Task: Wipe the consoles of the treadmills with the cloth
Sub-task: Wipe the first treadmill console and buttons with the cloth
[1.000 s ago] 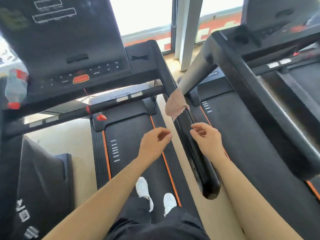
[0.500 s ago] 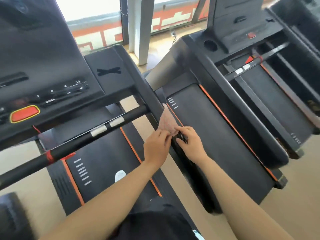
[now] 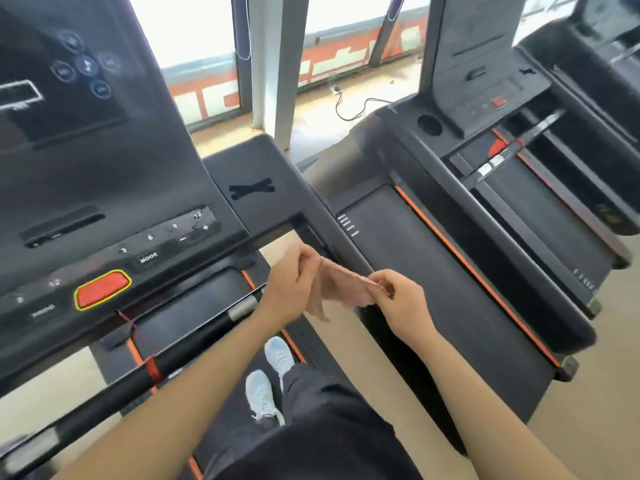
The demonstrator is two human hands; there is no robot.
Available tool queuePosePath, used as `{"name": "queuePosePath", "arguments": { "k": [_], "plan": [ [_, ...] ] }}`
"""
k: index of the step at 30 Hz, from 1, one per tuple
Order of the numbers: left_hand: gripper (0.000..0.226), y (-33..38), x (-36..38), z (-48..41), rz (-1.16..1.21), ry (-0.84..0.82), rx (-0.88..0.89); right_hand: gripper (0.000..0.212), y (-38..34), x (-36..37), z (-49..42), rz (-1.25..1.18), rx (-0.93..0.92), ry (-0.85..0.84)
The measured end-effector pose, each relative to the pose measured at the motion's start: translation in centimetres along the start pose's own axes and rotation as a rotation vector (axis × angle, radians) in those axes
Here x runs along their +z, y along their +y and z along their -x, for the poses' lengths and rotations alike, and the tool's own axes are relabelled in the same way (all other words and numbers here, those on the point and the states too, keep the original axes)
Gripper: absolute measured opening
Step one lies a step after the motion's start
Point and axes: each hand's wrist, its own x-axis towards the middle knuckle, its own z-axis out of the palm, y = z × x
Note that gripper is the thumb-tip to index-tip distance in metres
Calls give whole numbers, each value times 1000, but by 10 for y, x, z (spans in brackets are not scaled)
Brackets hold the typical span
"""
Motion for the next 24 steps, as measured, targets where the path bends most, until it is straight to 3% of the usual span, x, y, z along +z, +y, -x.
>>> {"name": "queuePosePath", "arguments": {
  "k": [6,11,20,24],
  "plan": [
    [13,14,-76,-11,-110,97,23,15,-60,-11,-39,-172,4,-138],
    [31,31,-134,-18,-171,222,17,11,-122,-4,-98,-386,-117,-219],
    [36,62,-192,-40,-253,666,22,12,-220,37,-194,-559,-370,-440],
    [38,71,-206,-57,-318,865,25,12,-263,53,-229,-583,-446,-415]
  ]
}}
